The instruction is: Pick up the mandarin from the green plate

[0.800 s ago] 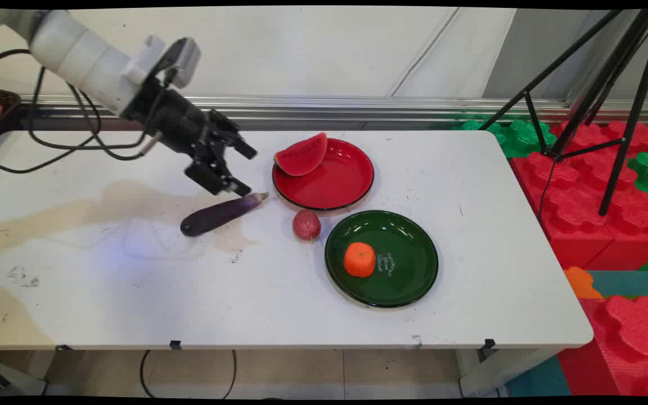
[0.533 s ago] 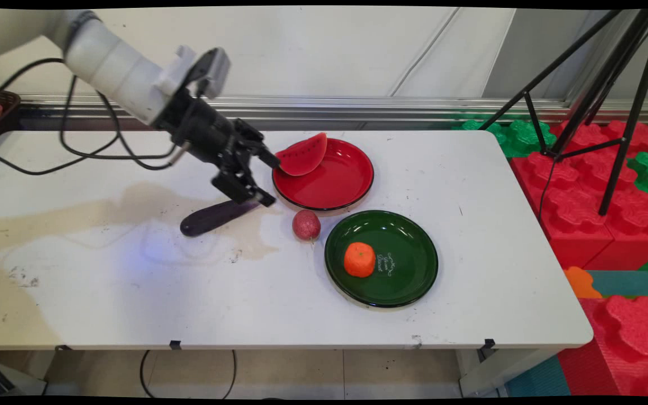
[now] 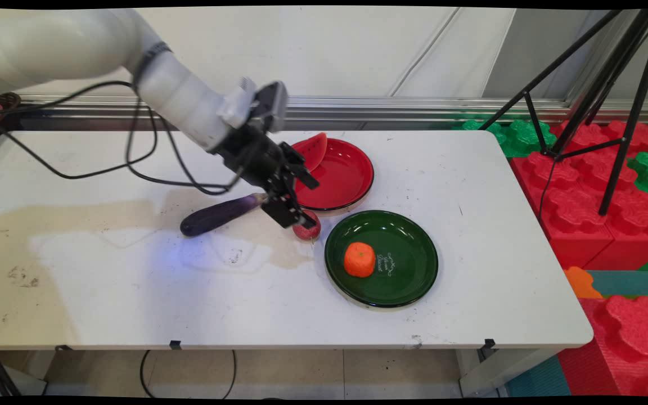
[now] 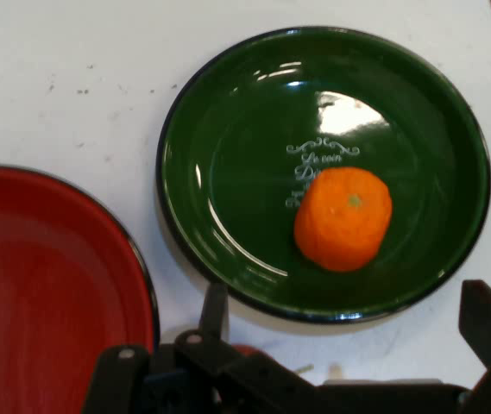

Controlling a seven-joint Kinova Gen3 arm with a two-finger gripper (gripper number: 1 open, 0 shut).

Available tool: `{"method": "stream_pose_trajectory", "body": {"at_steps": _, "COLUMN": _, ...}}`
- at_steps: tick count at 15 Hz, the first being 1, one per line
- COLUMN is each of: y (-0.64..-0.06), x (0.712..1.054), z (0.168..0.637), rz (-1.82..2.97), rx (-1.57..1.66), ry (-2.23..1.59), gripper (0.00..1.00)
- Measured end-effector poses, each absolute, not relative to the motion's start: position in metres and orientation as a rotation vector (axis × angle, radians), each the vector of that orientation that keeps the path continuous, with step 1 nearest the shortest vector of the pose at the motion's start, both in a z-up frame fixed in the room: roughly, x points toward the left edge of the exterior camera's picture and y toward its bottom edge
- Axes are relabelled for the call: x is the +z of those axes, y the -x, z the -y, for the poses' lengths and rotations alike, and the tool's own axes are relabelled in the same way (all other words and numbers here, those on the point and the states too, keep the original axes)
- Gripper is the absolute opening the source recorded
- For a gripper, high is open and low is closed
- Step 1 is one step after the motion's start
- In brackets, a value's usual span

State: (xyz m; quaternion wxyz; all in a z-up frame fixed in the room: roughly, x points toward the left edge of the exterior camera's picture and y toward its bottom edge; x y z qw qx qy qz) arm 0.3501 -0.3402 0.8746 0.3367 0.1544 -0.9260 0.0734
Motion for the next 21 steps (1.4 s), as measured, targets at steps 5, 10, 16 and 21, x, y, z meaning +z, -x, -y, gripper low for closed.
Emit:
{"method": "stream_pose_trajectory", "body": {"at_steps": 5, "y": -0.313, "x": 0.851, "z": 0.35, "rz": 2.456, "rx": 0.183, "ry": -0.376, "gripper": 1.0}}
{"method": "stream_pose_trajectory", "body": {"at_steps": 10, "y": -0.279, "x": 0.826, "z": 0.357, "rz": 2.506, "rx": 0.169, "ry": -0.355, "gripper": 1.0}}
{"method": "stream_pose_trajectory", "body": {"at_steps": 16, "y": -0.255, "x": 0.801, "z": 0.364, "rz": 2.557, "rx": 0.156, "ry": -0.344, "gripper": 1.0}}
{"method": "stream_pose_trajectory", "body": {"at_steps": 21, "y": -0.242, "x": 0.788, "z": 0.369, "rz": 2.589, "rx": 0.156, "ry": -0.327, "gripper": 1.0}}
